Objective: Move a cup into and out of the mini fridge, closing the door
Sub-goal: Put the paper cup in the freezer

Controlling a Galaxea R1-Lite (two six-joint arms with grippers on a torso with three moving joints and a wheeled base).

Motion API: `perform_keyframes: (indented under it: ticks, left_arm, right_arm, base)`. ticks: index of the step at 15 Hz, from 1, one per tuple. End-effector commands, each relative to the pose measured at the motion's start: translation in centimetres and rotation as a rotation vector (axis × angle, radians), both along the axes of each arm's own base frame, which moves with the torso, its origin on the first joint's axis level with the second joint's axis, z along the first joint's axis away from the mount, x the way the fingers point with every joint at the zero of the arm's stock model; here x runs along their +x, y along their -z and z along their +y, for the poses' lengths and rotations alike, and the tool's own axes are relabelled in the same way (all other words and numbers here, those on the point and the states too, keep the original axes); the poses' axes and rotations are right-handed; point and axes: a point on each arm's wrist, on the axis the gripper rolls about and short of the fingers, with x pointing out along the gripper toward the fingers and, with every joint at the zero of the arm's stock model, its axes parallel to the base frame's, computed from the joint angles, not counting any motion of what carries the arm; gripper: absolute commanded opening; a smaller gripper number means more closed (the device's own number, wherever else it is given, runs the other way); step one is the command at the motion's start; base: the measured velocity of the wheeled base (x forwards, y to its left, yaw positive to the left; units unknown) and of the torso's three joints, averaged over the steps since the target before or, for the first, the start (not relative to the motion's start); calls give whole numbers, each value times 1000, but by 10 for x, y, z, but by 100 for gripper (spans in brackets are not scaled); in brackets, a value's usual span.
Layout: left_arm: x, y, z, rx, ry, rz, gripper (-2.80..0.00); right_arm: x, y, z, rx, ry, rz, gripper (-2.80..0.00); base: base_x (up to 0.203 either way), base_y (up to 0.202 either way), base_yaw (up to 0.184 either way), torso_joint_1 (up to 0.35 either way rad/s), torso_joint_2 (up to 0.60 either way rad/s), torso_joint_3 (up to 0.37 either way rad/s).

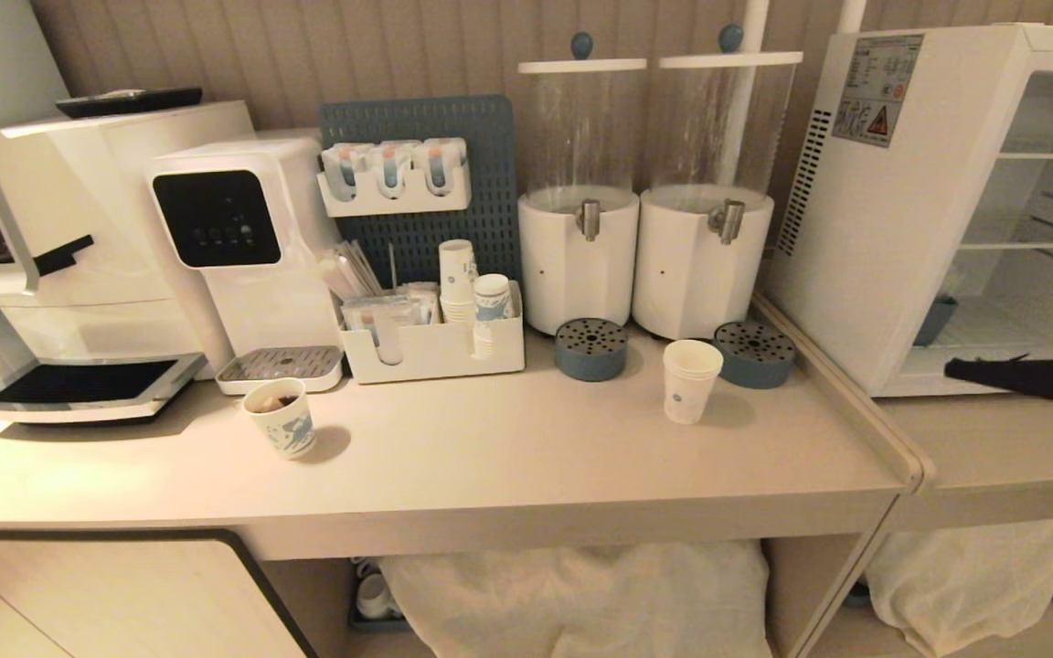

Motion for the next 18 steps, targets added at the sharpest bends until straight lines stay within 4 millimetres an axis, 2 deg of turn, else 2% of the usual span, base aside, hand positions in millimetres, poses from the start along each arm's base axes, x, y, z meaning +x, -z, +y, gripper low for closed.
perform_keyframes:
  ticks: [1,2,6,9,12,13,16,18]
  left_arm:
    - [0,0,0,-2,-1,0,-280]
    - [0,0,0,-2,0,0,-280]
    - [0,0,0,-3,-2,-1,-280]
    - [0,0,0,-5,-2,-3,-280]
    - [0,-1,0,-6,-2,-12,-280]
    - [0,-1,0,-6,-2,-12,-280]
    - [0,-1,0,-8,-2,-12,-280]
    - [0,-1,0,-6,-3,-12,-280]
  right_arm:
    - [43,68,-25,44,-199,41,-280]
    - [53,89,-31,19,-234,8,-280]
    - [88,148,-44,-63,-300,-138,-280]
    - [117,158,-36,-223,-310,-372,-280]
    - [134,165,-10,-264,-354,-447,-280]
    - [143,165,-2,-261,-376,-464,0]
    - [157,171,12,-234,-417,-458,0]
    - [165,176,14,-219,-417,-451,0]
  base:
    - [0,0,0,0,0,0]
    - [0,0,0,0,0,0]
    - [0,0,0,0,0,0]
    - [0,0,0,0,0,0]
    - [0,0,0,0,0,0]
    - [0,0,0,0,0,0]
    - [0,0,0,0,0,0]
    - [0,0,0,0,0,0]
